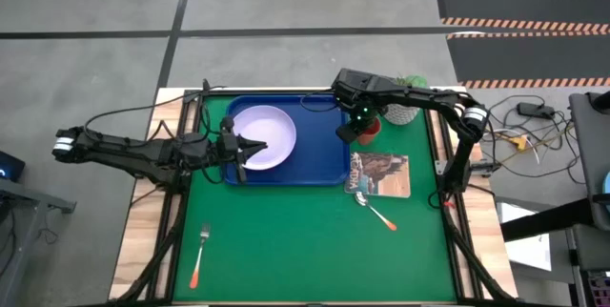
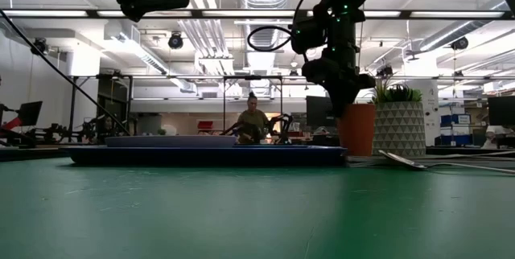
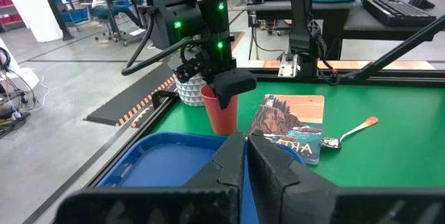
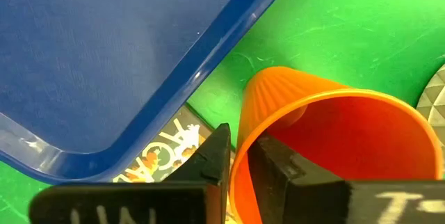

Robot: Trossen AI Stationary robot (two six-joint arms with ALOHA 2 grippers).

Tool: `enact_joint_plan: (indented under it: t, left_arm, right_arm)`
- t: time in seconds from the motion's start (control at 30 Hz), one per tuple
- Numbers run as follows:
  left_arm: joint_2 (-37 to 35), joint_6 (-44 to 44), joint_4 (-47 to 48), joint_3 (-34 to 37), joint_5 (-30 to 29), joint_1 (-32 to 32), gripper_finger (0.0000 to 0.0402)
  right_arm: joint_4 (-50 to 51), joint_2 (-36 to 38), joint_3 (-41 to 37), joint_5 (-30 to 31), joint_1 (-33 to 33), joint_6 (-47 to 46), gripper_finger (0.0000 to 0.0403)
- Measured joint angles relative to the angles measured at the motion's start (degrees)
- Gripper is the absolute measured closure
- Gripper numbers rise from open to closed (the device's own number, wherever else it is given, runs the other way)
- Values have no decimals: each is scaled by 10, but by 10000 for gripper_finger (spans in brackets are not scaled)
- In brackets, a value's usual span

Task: Pick and place plate/cup/fork/spoon on tray
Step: Put the orange cup on the top right of the blue serving tray

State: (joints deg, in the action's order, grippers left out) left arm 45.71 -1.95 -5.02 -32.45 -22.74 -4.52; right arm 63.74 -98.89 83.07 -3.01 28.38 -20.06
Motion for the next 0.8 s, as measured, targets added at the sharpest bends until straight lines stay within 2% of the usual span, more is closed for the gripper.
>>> enact_joint_plan:
  t: [0.5, 0.8]
  left_arm:
    - [0, 0, 0, 0, 0, 0, 401]
    - [0, 0, 0, 0, 0, 0, 401]
  right_arm:
    - [8, 0, 1, -1, 0, 1, 370]
    - [40, 1, 41, 0, 0, 2, 370]
